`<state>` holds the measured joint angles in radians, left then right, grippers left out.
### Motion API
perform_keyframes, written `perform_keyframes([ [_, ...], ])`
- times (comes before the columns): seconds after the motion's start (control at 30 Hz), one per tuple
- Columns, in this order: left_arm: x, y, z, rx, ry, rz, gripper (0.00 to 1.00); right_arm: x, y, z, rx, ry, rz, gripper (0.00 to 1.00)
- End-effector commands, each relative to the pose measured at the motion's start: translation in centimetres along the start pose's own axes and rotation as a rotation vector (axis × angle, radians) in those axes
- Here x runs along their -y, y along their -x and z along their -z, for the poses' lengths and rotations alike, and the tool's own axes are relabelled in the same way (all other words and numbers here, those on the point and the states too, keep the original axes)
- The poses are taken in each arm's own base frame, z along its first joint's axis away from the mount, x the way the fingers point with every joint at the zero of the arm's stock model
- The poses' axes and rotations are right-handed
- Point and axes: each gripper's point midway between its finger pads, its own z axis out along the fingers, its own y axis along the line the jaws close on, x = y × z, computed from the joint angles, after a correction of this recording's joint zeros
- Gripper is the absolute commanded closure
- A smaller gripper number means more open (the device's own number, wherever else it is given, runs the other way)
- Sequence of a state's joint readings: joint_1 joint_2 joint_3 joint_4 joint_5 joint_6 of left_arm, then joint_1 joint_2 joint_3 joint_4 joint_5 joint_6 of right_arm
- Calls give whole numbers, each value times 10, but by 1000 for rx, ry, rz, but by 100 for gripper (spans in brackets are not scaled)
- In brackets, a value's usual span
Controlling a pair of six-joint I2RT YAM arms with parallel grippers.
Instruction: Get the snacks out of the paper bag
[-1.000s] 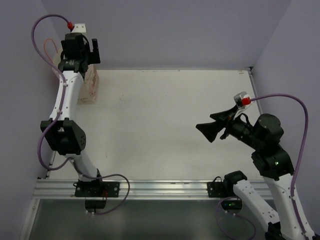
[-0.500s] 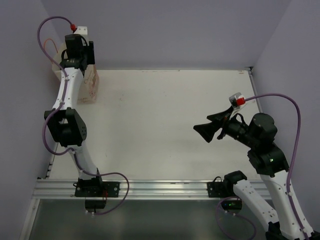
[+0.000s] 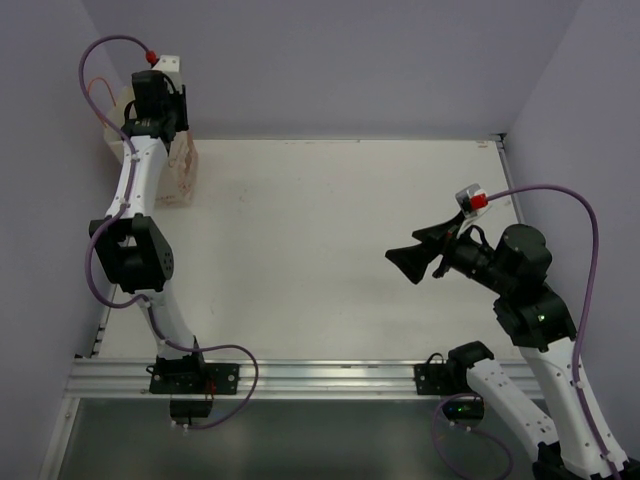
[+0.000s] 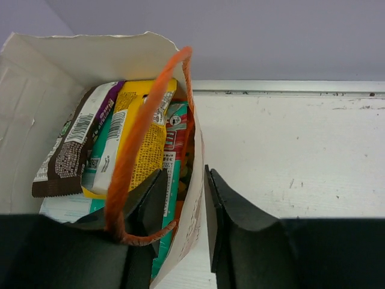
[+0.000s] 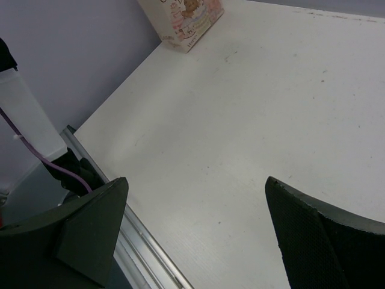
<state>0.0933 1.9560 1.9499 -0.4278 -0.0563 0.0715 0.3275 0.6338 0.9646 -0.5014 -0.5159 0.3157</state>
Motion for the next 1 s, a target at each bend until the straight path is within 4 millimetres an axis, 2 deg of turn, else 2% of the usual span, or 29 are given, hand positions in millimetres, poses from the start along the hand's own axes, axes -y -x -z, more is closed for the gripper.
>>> perform_keyframes([
  [0.0,-2,9,0,35,-11,-4,64,-2,9,0,37,1,24,1],
  [0.17,2,6,1,25,-28,-2,78,-2,11,2,51,-7,35,1],
  [0.23,5,4,2,16,-44,-1,80,-2,11,2,53,-9,36,1],
  [0.33,14,3,8,9,-93,14,89,-2,11,2,54,-10,36,1],
  [0.37,14,5,12,11,-99,19,97,-2,11,3,52,-10,35,1],
  [0.47,21,4,21,-3,-131,40,100,-3,12,4,61,-11,41,1],
  [0.6,41,7,42,2,-234,61,100,-3,12,5,67,-9,47,1],
  [0.73,68,11,73,8,-300,41,100,-6,14,8,76,-8,58,1],
  [0.8,87,0,84,-28,-338,65,100,-6,16,12,88,-16,67,1],
  [0.83,98,4,96,-17,-363,53,100,-6,16,13,91,-18,68,1],
  [0.9,123,-8,110,-53,-402,33,100,-8,18,17,105,-20,77,1],
  [0.93,130,-6,121,-46,-412,26,100,-8,18,18,109,-24,80,1],
  [0.97,138,-17,126,-74,-423,25,100,-8,20,20,117,-28,86,1],
])
